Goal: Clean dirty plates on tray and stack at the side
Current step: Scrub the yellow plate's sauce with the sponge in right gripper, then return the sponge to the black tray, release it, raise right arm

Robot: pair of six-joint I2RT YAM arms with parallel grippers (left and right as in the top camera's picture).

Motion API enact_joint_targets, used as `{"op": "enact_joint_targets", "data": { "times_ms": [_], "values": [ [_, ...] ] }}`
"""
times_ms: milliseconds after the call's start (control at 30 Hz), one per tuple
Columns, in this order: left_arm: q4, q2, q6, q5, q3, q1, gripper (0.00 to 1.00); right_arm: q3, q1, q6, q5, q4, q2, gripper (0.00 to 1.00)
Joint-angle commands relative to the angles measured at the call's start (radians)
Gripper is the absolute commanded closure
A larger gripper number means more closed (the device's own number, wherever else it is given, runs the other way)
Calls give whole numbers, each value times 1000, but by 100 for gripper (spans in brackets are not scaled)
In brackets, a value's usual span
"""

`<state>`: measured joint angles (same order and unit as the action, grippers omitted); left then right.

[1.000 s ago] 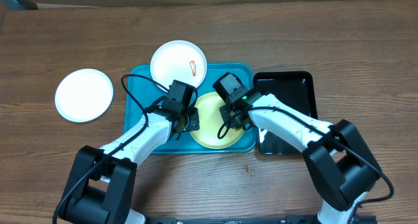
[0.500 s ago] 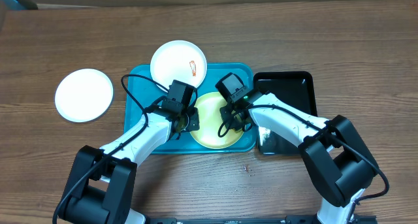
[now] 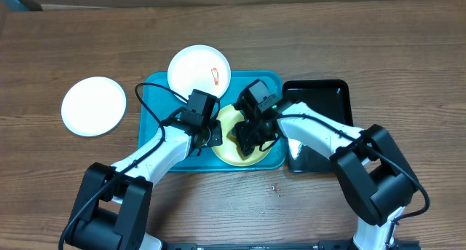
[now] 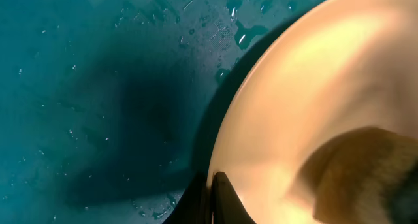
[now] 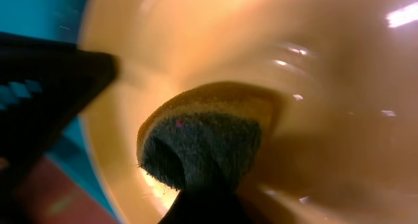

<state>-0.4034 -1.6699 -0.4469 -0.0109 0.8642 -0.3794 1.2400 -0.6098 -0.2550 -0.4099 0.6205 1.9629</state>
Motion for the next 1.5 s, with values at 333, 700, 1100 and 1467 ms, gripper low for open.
{"op": "enact_joint_targets", "data": {
  "times_ms": [333, 700, 1100, 1467],
  "values": [
    [2, 5, -6, -8, -11, -1, 87, 114, 385, 82, -84, 291, -142, 96],
    [0, 5, -6, -8, -11, -1, 70, -26, 449, 74, 286, 269, -138, 96],
    [-12, 5, -6, -8, -11, -1, 63, -5, 453, 71, 309, 252, -140, 27],
    [-33, 5, -6, -16, -11, -2, 64, 273, 673, 34, 357, 439, -140, 7]
  ]
}}
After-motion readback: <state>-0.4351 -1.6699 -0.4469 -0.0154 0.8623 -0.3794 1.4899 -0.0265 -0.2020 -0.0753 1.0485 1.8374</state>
